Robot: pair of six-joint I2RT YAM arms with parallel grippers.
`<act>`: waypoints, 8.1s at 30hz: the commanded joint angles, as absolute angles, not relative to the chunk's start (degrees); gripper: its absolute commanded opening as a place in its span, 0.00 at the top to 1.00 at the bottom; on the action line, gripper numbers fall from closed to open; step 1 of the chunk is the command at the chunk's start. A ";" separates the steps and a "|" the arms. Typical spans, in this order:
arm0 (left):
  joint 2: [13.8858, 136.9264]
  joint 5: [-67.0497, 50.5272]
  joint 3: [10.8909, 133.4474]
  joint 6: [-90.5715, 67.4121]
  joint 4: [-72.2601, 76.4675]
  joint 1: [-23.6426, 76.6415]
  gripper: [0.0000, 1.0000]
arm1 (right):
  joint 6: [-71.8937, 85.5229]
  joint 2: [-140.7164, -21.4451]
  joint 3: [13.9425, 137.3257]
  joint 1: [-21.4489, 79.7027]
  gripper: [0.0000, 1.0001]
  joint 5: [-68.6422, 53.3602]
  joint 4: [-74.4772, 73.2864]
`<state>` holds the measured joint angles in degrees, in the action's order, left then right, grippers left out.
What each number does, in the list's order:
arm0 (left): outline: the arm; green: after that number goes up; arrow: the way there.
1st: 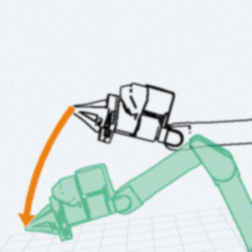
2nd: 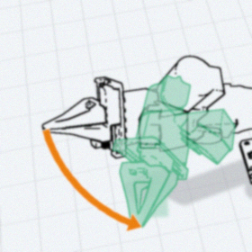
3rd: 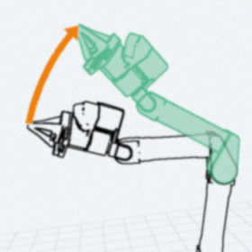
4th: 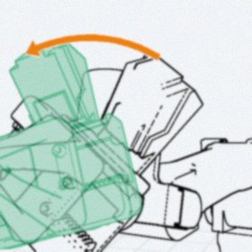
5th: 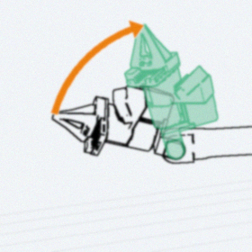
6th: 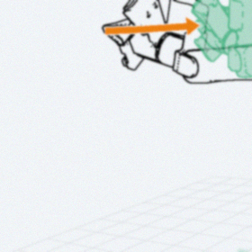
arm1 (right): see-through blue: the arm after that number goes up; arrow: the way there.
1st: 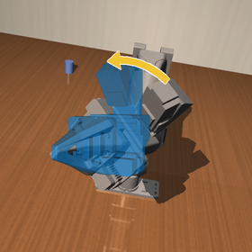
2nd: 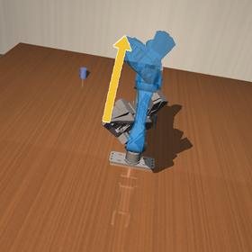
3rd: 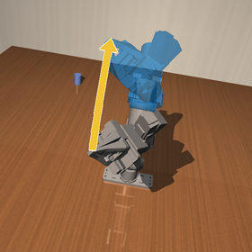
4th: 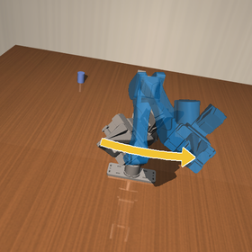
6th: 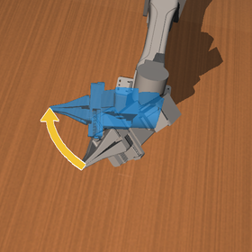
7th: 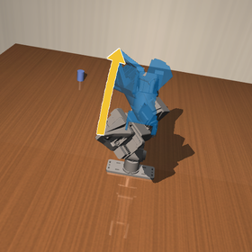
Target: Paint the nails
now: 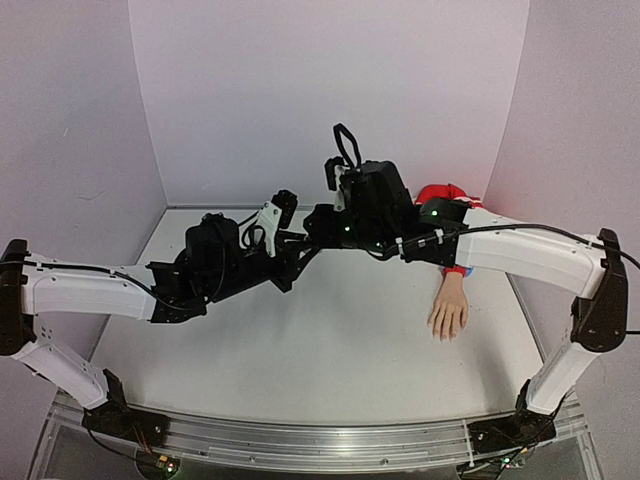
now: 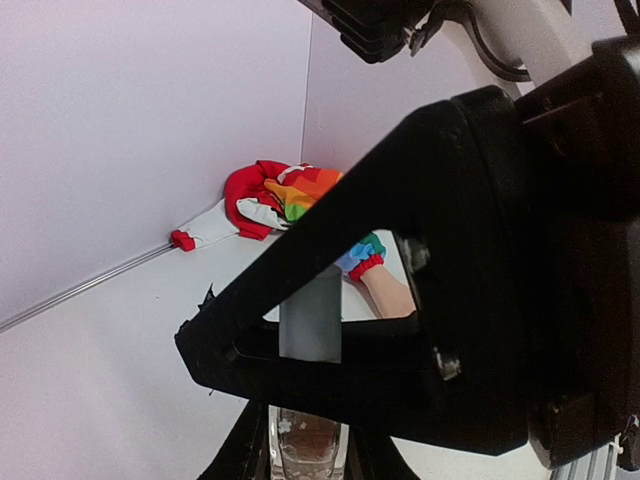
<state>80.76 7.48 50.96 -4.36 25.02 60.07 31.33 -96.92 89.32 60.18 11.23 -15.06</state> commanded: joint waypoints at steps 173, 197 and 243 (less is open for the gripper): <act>79.31 -63.22 49.93 -30.60 48.40 44.85 1.00 | 11.54 -89.57 75.71 50.71 1.00 -62.88 -0.79; 78.43 -10.19 55.46 -5.21 21.36 55.22 1.00 | 32.94 -83.75 75.24 52.59 0.40 -11.08 -4.86; 73.63 -21.82 55.92 4.94 6.40 52.15 1.00 | 23.60 -90.52 88.76 51.91 0.43 -26.14 -28.30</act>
